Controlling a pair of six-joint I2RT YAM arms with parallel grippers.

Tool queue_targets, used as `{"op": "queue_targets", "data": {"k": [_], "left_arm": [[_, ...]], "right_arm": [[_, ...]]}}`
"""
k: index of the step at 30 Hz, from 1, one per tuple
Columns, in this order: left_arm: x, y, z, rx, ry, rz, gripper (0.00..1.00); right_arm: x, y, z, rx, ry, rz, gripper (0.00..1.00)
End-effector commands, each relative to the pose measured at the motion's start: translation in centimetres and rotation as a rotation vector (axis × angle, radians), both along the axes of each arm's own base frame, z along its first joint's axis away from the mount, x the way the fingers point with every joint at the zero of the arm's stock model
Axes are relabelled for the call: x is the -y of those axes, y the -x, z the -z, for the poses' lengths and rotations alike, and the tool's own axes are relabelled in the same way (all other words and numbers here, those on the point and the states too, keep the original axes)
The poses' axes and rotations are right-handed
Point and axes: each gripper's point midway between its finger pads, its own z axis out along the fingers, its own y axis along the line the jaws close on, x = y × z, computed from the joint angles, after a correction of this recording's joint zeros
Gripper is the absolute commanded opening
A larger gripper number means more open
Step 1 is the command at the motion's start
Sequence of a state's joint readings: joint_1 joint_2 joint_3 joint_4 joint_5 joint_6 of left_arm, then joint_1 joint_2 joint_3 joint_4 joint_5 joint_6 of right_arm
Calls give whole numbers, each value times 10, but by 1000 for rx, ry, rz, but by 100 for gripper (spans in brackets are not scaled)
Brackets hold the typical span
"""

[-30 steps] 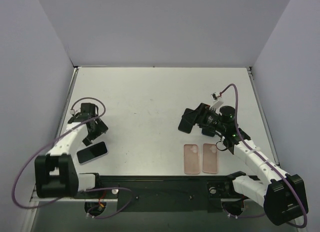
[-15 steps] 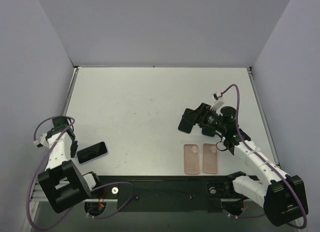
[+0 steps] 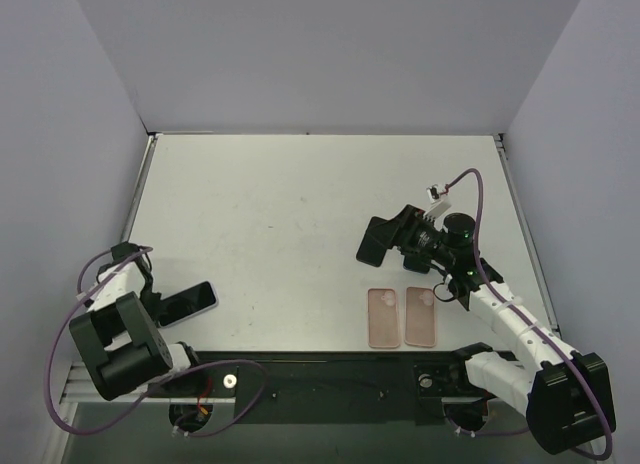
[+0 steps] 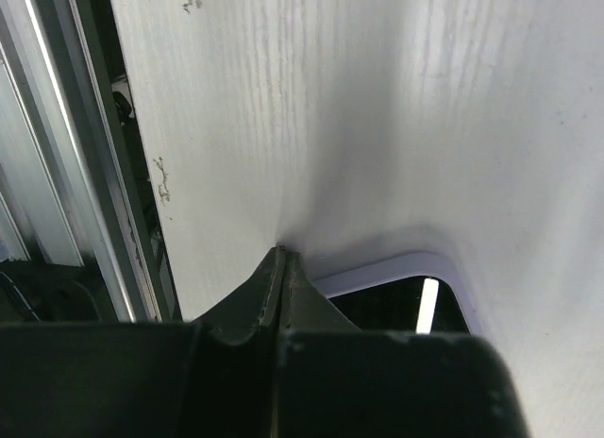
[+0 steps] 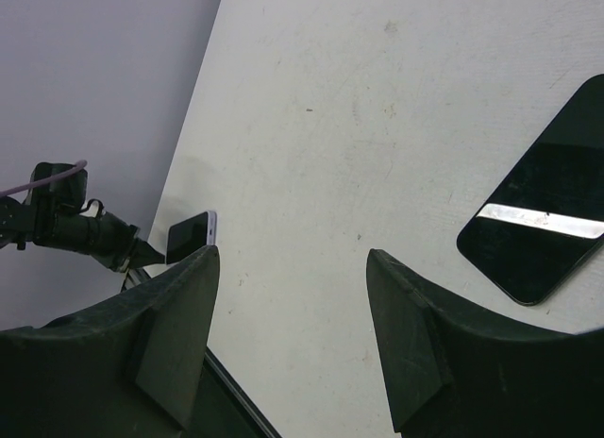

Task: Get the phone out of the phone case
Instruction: Adjust the phone at the center of the board.

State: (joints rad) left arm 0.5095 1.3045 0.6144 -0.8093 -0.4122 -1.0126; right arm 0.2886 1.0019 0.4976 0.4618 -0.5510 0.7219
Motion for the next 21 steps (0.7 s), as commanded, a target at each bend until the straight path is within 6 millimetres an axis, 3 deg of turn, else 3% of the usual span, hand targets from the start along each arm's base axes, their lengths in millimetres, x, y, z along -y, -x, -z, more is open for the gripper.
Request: {"op": "queue_targets", "data": {"k": [1,7,13,15,17,19,20,21], "left_arm": [[53,-22,24,70,195,23,0],[104,-60,22,157,253,190,0],[96,-103,-15,161,108,379,0],[101,-107,-23,162,108,463,0],[112,-106,-25,182,154,530,7],[137,-114,-33,260,223,679,17],[137,-119,-45,306,193,726,32],[138,-119,-50,320,179,754,39]], "right_arm": [[-1,-1,-20,83,-30,-11,58],[0,-1,-22,86,-33,-10,58],[0,-1,-20,81,-32,-10,58],[0,-1,-20,81,-31,-11,58],[0,-2,-19,78,-31,-9,58],[0,-1,-20,82,-31,-11,58],[0,-2,-19,81,-31,-11,58],[0,-2,-19,79,-35,-11,58]]}}
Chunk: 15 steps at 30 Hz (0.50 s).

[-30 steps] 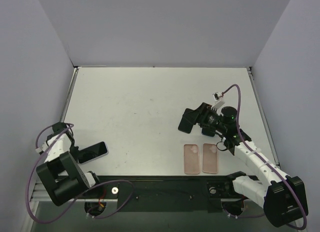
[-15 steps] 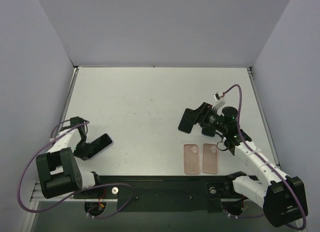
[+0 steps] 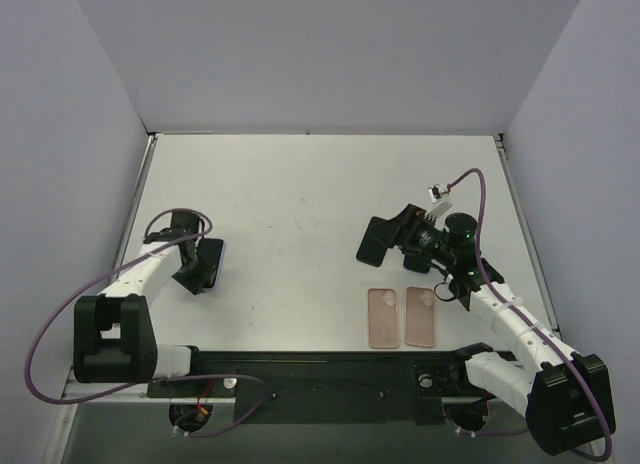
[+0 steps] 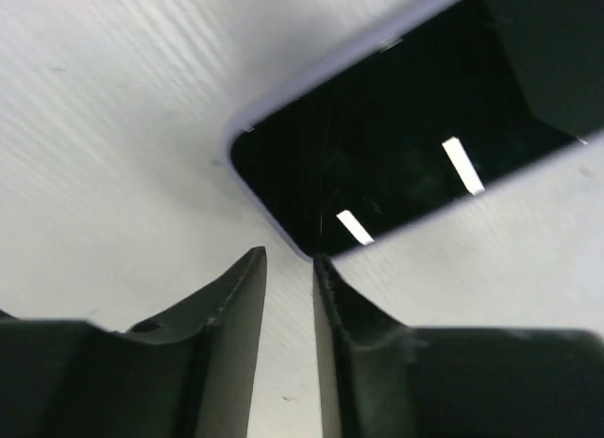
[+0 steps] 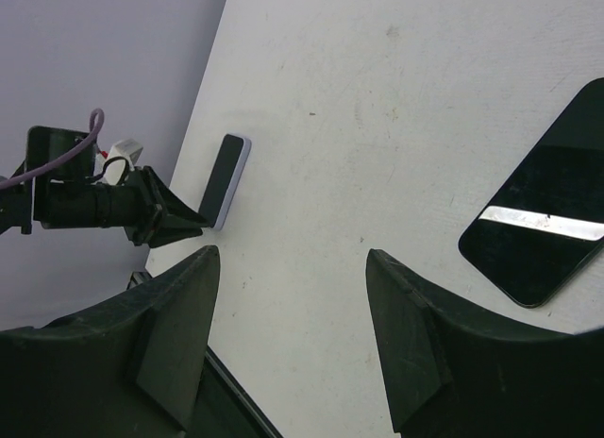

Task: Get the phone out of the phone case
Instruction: Adjust the phone at the center of the board.

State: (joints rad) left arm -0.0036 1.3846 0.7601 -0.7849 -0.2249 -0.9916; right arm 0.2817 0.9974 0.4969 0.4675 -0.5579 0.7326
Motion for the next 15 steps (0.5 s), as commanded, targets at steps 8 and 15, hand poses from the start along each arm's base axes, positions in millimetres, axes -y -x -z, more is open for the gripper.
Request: {"op": "queue_targets", "data": {"k": [8,15], "left_arm": [[11,-82,-80,346,-31,610,88],[2,-108,-58,278,7,888,88]], "right_arm": [[-4,-2,-18,81,-39,-24,58],[-4,-2,-17,89,-46,-24,57]]}}
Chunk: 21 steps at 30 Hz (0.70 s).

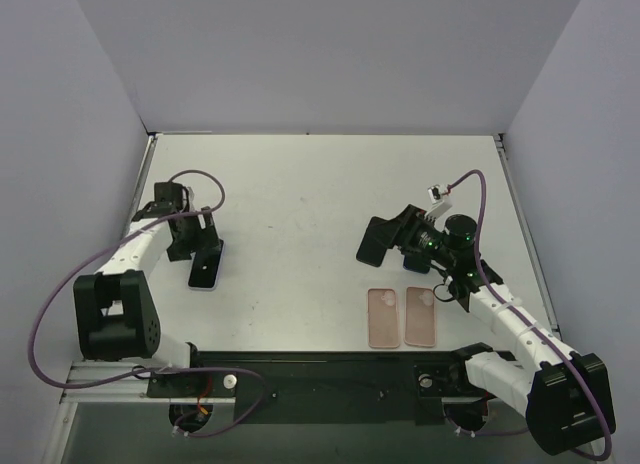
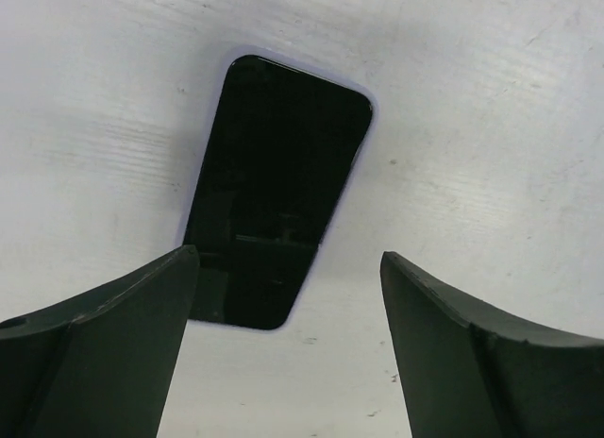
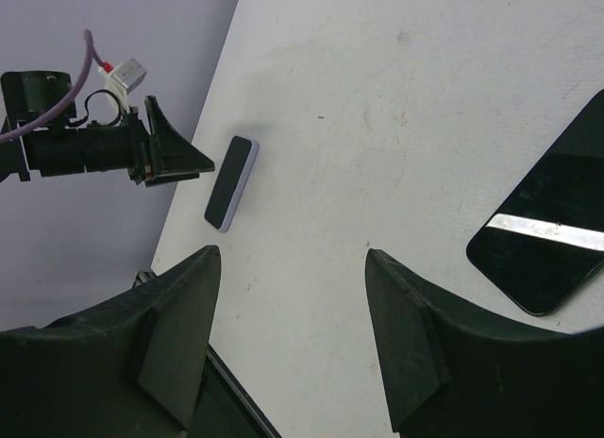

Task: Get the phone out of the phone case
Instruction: Adjust the phone at the center of the board.

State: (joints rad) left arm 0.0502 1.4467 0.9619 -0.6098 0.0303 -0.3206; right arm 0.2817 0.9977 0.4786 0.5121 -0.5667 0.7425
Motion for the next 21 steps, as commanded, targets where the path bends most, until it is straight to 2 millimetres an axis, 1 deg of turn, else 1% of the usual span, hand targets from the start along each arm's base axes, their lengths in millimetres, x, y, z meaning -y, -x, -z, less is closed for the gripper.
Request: {"op": "queue_targets", "data": {"k": [1,3,4,5,6,7,8,10,11,14,16,18,20,21], "left_arm": [[-8,-22,-8,45,-49,252,88],[-5,-27,-2,25,-42,292,89],[-6,-30,5,-12,-103,303,90],[-7,-28,10,-38,-151,338,92],[-17,-26,18,-84,-224,331,93],[-8,-24,24,-104,-228,361,94],[-4,-20,28,-112,-215,374,94],[-11,-18,34,-129,-252,360,95],[-17,-17,38,-146,-280,350,96],[-20,-18,35,-164,-304,337,96],[-32,-19,34,-181,-360,311,97],[-32,-19,35,-180,-348,313,97],[-28,-16,41,-203,-309,322,97],[-21,-17,47,-212,-253,342,97]], "right_arm": [[-3,-2,-15,70,-32,-17,57],[-5,-2,-16,72,-44,-25,57],[-5,-2,-17,78,-46,-25,57],[-5,-2,-18,78,-52,-27,57],[-6,-2,-19,80,-54,-30,57],[-5,-2,-20,82,-56,-30,57],[-5,-1,-20,87,-55,-32,57],[-5,0,-22,92,-55,-34,57],[-5,1,-24,101,-56,-34,57],[-6,2,-27,109,-62,-37,56],[-5,2,-27,111,-64,-37,56],[-5,3,-28,113,-69,-38,56],[-6,3,-29,119,-71,-41,56],[-6,4,-31,124,-72,-42,56]]}}
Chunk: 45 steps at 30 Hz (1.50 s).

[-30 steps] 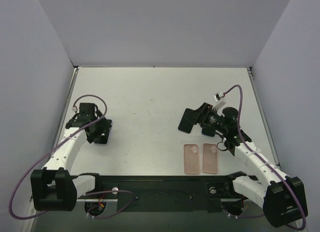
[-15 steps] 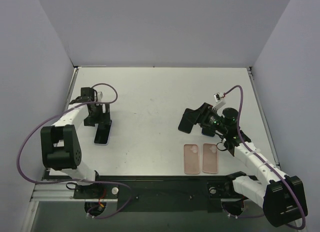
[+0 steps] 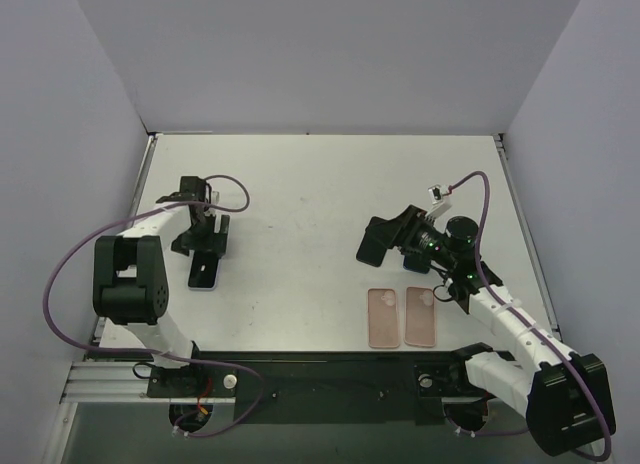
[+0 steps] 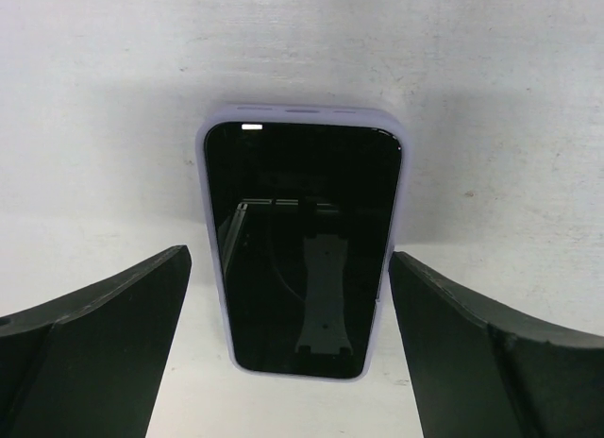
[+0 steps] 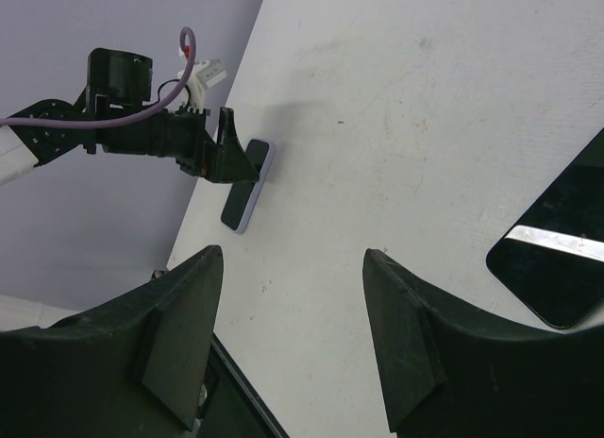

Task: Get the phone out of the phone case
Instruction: Adjust the phone at the center of the board, then pick up the phone at the center of the board.

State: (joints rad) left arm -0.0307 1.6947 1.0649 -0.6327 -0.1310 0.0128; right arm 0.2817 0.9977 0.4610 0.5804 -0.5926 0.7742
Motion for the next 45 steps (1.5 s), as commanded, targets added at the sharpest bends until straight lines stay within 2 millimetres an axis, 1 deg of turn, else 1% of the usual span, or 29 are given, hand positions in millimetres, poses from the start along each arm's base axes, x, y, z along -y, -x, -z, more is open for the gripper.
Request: {"op": "queue_targets", "data": {"k": [1,5,7,10,15,17,21,22,23,24,25,27,28,29,30,31,32,33,34,35,36,37,38,39,41,44,45], "left_arm": [[1,-1,12,-75,50,13,97],[9,2,22,-120,94,23,97],[-4,2,22,-111,104,-31,97],[-10,4,27,-111,127,-61,97],[-3,10,40,-171,183,-67,97],[-1,13,45,-193,176,-57,97],[3,18,51,-212,173,-50,88],[2,18,50,-206,170,-53,77],[2,18,50,-206,169,-53,62],[0,17,50,-203,159,-60,57],[0,18,49,-204,158,-60,49],[1,13,44,-178,164,-60,41],[0,8,38,-152,160,-58,38],[0,6,33,-134,161,-85,29],[-1,2,26,-111,150,-89,24],[-3,-1,21,-92,147,-95,17],[-3,-4,13,-63,147,-94,13],[-2,-7,8,-43,147,-94,5],[-2,-11,-3,-7,148,-96,1],[-6,-12,-7,9,131,-110,0],[-7,-15,-18,46,124,-113,0],[-8,-17,-22,62,121,-118,0],[-9,-19,-31,90,118,-121,0],[-9,-19,-34,99,118,-135,0],[-9,-23,-48,148,123,-163,0],[-9,-25,-58,186,132,-224,0],[-7,-26,-63,207,143,-222,0]], "right_arm": [[-1,3,-24,104,-32,-21,56],[-1,4,-26,113,-35,-21,56],[-1,5,-26,118,-33,-22,56],[0,4,-27,119,-34,-19,56],[0,4,-26,117,-34,-17,56],[0,4,-25,114,-33,-17,56],[0,3,-25,116,-29,-16,56],[0,3,-23,110,-27,-13,56],[0,3,-22,107,-27,-15,56],[0,2,-22,103,-27,-13,56],[0,1,-21,101,-24,-10,56],[1,0,-19,98,-19,-8,56],[1,0,-16,90,-14,-6,56],[2,-1,-16,92,-8,-1,56],[2,-1,-14,88,1,1,56],[4,-2,-13,88,8,9,56],[4,-2,-11,84,11,10,56],[4,-2,-11,82,12,12,56],[4,-3,-11,82,12,13,56],[4,-3,-10,81,15,14,56],[5,-4,-7,78,23,19,56],[5,-4,-5,73,25,21,56],[5,-5,-3,70,30,21,55],[5,-6,-2,64,33,24,55],[4,-7,2,58,42,26,55],[1,-9,7,52,69,26,55],[0,-9,14,26,87,26,55]]}}
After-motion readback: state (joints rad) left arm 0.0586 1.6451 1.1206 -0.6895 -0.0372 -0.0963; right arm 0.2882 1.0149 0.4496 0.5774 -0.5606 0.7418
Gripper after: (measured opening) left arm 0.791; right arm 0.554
